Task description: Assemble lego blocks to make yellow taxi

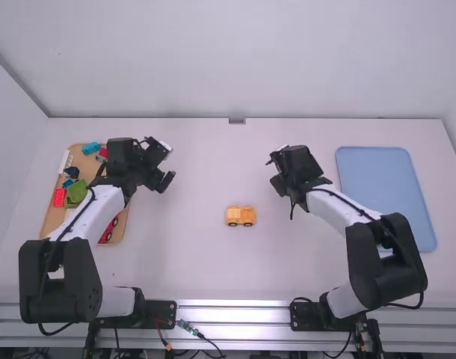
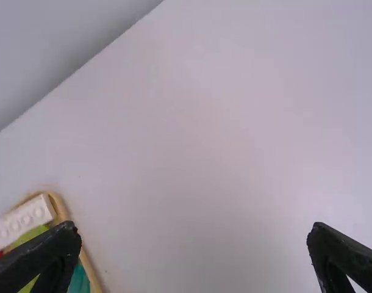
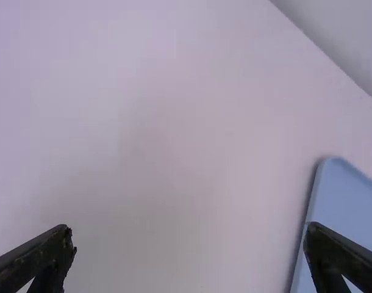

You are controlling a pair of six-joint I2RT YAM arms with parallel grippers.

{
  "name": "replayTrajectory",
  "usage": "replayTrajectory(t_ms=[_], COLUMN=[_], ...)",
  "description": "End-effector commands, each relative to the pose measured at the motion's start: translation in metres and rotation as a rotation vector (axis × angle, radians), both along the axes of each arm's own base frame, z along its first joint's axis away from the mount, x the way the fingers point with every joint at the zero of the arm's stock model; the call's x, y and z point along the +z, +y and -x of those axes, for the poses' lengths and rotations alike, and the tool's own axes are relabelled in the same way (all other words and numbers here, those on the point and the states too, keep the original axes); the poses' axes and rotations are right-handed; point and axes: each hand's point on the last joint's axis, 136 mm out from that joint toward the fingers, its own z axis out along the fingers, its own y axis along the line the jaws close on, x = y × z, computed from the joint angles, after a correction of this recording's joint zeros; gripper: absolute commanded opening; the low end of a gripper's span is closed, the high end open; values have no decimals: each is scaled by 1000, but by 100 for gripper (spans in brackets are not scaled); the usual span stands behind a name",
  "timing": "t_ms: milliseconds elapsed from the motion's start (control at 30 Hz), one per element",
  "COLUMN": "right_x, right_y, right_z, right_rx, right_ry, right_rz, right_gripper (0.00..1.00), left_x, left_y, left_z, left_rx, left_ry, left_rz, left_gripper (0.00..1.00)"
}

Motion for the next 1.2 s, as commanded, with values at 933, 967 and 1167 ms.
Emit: replayTrajectory(t_ms=[933, 967, 1167], right_x=[49, 49, 50], right_y=[35, 36, 36], right_z=[-15, -15, -16], right_rx=[176, 179, 178], right_ry=[35, 33, 29], right_rz=[-87, -86, -85], right_gripper=[99, 99, 99], left_x=[-84, -85, -81], left_y=[185, 189, 208], left_z=[-40, -37, -27], left_rx=[1072, 1126, 1344], left_ry=[660, 656, 604], left_rz=[332, 333, 296], left_gripper=[95, 94, 86])
